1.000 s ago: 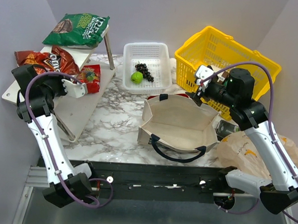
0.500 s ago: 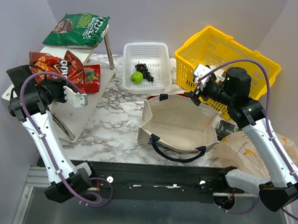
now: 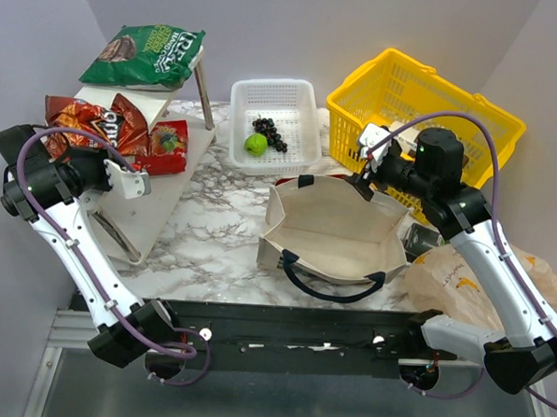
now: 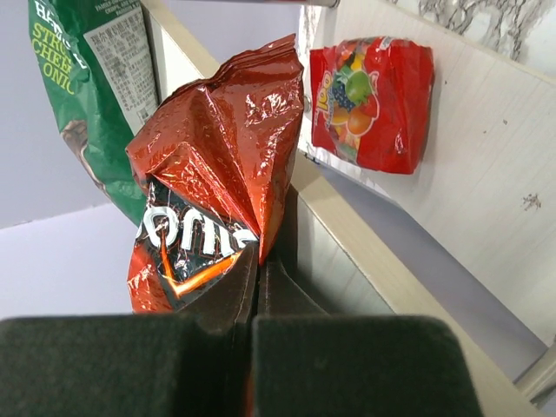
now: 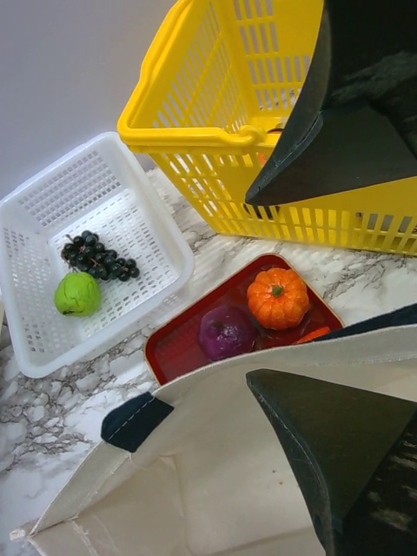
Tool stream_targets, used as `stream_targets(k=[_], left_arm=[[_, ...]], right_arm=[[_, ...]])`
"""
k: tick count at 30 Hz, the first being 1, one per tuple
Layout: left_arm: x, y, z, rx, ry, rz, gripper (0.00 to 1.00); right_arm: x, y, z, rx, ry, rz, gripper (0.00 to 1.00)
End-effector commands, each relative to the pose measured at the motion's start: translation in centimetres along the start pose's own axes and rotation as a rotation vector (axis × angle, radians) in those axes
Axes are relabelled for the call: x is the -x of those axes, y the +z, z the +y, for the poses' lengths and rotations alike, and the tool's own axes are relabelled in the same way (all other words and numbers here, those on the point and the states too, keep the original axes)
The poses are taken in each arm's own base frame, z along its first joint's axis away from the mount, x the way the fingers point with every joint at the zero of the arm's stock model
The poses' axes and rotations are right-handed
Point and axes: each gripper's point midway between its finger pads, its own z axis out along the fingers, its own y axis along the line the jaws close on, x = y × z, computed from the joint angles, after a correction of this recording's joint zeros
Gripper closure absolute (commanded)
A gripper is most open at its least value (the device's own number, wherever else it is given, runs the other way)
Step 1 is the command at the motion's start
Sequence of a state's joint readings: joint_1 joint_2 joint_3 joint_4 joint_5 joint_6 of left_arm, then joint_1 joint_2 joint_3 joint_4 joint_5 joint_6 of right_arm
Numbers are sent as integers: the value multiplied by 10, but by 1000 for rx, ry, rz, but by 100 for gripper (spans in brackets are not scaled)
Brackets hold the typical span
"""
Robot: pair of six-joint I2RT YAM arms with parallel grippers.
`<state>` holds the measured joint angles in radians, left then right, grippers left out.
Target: Untie the knot of the grocery bags and take out the mixed food
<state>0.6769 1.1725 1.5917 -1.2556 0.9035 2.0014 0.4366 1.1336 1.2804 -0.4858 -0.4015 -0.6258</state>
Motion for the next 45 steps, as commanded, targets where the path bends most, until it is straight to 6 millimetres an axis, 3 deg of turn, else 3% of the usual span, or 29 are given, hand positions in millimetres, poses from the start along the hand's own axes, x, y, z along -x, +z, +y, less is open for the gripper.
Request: stream_targets(k=[1,2,3,4,6,7,9,10,13,17,20,23,24,26,27,28,30,31,33,34,35,36,37,38,39,40,44,45], left_arm=[[21,4,-23,-77,257,-95,100],[18,3,-24,-78,248,-78,91],[16,2,-23,-77,215,-64,75],[15,-1,-21,-73,212,-47,49],[11,-10,-14,-56,190,-8,28],[11,-13,-14,-56,164,4,2],[15,-24,-3,-36,141,28,2],[22,-28,-7,-49,91,15,2],[55,-43,11,43,-11,-38,2],[86,-54,26,111,-328,-131,2],[110,-61,38,145,-403,-216,2],[135,-72,52,174,-426,-295,2],[139,-74,54,180,-426,-308,2],[152,-79,59,183,-451,-356,2],[156,-79,60,181,-471,-373,2],[159,-80,62,178,-517,-389,2],[162,-81,67,176,-561,-412,2],[159,-82,76,198,-539,-412,2],[152,-77,81,195,-648,-417,2],[145,-80,102,251,-609,-412,2],[140,-74,104,243,-767,-432,2],[129,-73,116,296,-832,-406,2],[133,-79,143,380,-760,-441,2],[126,-74,149,406,-810,-453,2],[128,-75,157,428,-891,-488,2],[131,-76,172,472,-857,-521,2],[152,-64,179,467,-852,-601,2],[158,-62,179,463,-840,-618,2]], right_arm=[[3,0,-4,-15,-10,-18,16],[3,0,-4,-17,-11,-18,16],[3,0,-5,-19,-10,-18,16],[2,-1,-4,-19,-8,-15,16],[1,-1,-4,-16,-14,-8,15],[-2,0,-3,-14,-16,2,15],[-11,0,-1,-3,-26,39,13],[-18,2,0,1,-26,63,11],[-37,6,7,27,-37,119,6],[-56,12,26,126,-16,175,4],[-78,16,41,182,4,229,3],[-90,18,48,217,-32,251,26],[-84,16,46,213,-62,229,48],[-65,11,45,216,-99,168,76],[-50,7,42,206,-132,132,98],[-28,-1,47,199,-173,73,100],[-6,-11,52,174,-230,26,100],[12,-19,69,194,-277,-25,100],[15,-27,82,177,-334,-21,100],[13,-27,99,219,-343,-27,100],[8,-32,106,236,-327,-19,100],[0,-31,109,231,-286,4,100],[-9,-28,109,218,-277,33,100],[-27,-22,108,193,-276,84,100],[-33,-20,108,175,-268,98,100],[-39,-17,105,151,-258,109,100],[-26,-10,97,104,-155,91,100],[-8,-11,90,89,-97,68,100]])
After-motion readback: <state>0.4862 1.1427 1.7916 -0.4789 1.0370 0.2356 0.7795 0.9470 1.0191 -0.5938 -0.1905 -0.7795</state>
